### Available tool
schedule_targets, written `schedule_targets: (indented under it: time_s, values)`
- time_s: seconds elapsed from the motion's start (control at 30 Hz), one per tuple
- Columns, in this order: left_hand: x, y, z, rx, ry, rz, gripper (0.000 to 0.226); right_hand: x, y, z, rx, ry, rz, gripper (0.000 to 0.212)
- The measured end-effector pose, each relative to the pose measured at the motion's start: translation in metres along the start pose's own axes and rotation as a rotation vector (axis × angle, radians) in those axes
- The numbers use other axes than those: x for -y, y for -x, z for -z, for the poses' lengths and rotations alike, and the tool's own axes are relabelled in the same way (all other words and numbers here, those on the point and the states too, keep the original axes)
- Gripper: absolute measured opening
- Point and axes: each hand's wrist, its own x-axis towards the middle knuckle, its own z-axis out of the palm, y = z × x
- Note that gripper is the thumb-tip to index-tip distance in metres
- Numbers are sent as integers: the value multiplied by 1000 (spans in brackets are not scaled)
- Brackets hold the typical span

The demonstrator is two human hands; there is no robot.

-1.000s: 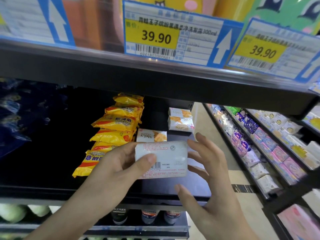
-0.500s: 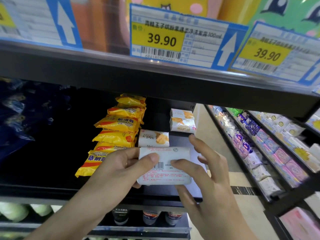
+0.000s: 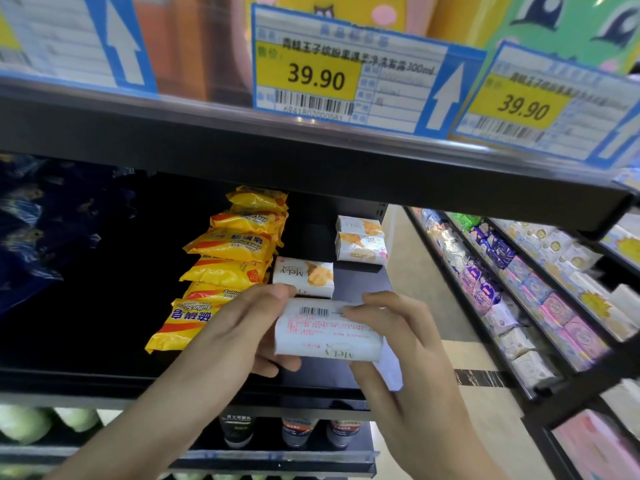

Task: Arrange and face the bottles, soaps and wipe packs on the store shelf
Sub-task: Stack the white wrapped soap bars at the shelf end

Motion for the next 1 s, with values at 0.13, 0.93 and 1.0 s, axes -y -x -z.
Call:
schedule_targets:
  time_s: [0.13,0.93,1.0]
  values:
    - [8,-3,5,-53,-75,-68,32,2,0,1,18,-134,-100,38]
    - [7,10,-11,-7,-52,-95,36,4,-4,16,150,-144,-123,64]
    - [7,9,-12,-32,-26,-41,31,3,-7,12,184,36,25,65]
